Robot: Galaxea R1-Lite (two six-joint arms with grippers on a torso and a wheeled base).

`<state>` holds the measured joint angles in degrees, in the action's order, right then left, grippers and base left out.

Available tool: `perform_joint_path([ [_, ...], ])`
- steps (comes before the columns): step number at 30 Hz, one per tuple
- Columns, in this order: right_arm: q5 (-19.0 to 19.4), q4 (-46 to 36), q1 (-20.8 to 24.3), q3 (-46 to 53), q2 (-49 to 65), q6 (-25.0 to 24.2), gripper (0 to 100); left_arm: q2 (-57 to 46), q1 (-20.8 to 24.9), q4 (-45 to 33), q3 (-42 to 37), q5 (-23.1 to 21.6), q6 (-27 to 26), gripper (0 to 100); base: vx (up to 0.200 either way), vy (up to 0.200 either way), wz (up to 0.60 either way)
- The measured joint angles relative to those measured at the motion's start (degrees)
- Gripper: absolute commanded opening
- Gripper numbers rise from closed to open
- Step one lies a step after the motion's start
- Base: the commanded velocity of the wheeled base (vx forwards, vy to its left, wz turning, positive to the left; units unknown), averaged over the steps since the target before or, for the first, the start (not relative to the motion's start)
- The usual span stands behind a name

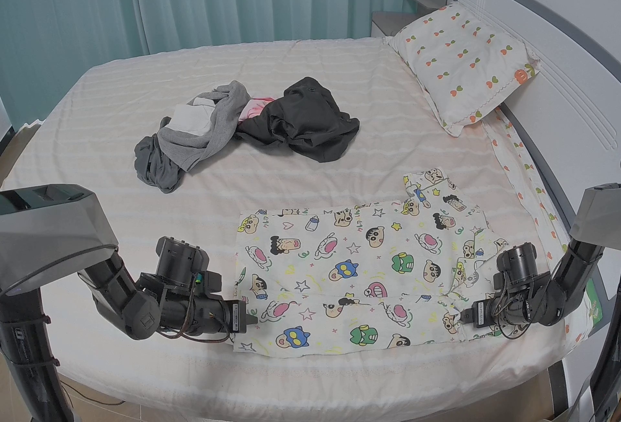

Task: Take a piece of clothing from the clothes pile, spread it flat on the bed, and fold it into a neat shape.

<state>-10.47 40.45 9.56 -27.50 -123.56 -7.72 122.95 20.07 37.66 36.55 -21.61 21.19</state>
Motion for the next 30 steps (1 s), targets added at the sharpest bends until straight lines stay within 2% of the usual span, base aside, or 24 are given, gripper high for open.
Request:
perform_joint_path([
  [18,0.2,0.0,0.0,-0.5,-0.3,0.1,100,-5.3,0.0,-15.5,0.8,-0.2,0.5,0,0.0,0.0,0.0],
  [25,0.2,0.0,0.1,-0.3,-0.3,0.1,100,-6.6,1.6,-16.9,0.2,-0.1,5.2,0,0.0,0.0,0.0],
  [30,0.2,0.0,0.1,-0.1,-0.3,0.1,100,-8.4,3.0,-19.9,0.0,-0.1,6.0,0,0.0,0.0,0.0],
])
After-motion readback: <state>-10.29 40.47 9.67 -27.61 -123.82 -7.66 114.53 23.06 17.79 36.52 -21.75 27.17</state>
